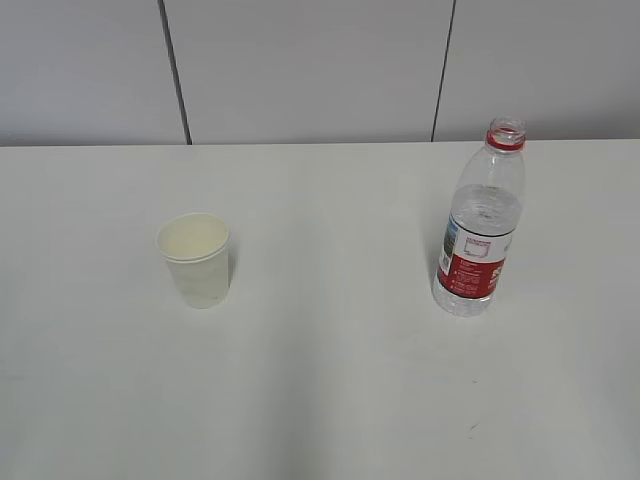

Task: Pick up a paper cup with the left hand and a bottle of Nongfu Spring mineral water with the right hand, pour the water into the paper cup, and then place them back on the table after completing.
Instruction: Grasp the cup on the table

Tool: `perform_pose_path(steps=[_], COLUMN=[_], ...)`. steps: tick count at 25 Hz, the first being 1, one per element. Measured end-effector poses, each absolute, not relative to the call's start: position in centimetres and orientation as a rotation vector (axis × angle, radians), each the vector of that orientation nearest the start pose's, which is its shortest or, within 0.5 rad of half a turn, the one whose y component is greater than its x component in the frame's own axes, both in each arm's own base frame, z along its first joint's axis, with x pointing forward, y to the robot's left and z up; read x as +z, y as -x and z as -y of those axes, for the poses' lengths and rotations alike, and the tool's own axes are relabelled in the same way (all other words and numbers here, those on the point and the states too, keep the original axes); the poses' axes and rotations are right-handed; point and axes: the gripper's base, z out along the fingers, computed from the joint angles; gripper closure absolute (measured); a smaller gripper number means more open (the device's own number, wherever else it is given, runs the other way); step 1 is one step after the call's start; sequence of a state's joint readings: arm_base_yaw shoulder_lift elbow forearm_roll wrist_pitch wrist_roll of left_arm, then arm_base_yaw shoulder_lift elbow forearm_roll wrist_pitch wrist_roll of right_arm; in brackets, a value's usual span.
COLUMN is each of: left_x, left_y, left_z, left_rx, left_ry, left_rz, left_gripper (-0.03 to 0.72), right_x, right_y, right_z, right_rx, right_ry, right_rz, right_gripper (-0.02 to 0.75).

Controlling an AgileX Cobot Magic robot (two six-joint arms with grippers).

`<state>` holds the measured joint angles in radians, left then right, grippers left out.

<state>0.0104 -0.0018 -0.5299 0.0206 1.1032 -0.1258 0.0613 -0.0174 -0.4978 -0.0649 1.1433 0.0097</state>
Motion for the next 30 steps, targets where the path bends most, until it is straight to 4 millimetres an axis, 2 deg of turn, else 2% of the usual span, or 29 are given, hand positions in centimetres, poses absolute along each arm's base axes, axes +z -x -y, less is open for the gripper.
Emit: perform_pose_path(steps=[20,24,26,28,30], left_x=[28.2,28.3,29.1,30.4,31.4], left_y=[1.1,1.0,1.1,1.0,-0.1], left_z=[-0.2,-0.2,-0.2,-0.3,-0.4], left_rx=[-0.047,-0.043,-0.043,-0.032,-0.006], left_ry=[0.142,0.142,0.137,0.123,0.108], left_rz=[-2.05,-2.045,-1.986,-1.905,-1.861], left_gripper=[0.255,0.254,0.258,0.259,0.26], right_x=[27.0,28.3,29.1,29.9,30.9], right_y=[1.1,1.4,1.6,1.0,-0.3], right_z=[0.6,0.7,0.7,0.8,1.0], right_rx=[-0.041,-0.043,-0.044,-0.068,-0.115], right_ry=[0.047,0.045,0.043,0.044,0.049], right_rz=[-2.109,-2.035,-2.008,-2.004,-2.004], right_gripper=[0.217,0.217,0.217,0.217,0.217])
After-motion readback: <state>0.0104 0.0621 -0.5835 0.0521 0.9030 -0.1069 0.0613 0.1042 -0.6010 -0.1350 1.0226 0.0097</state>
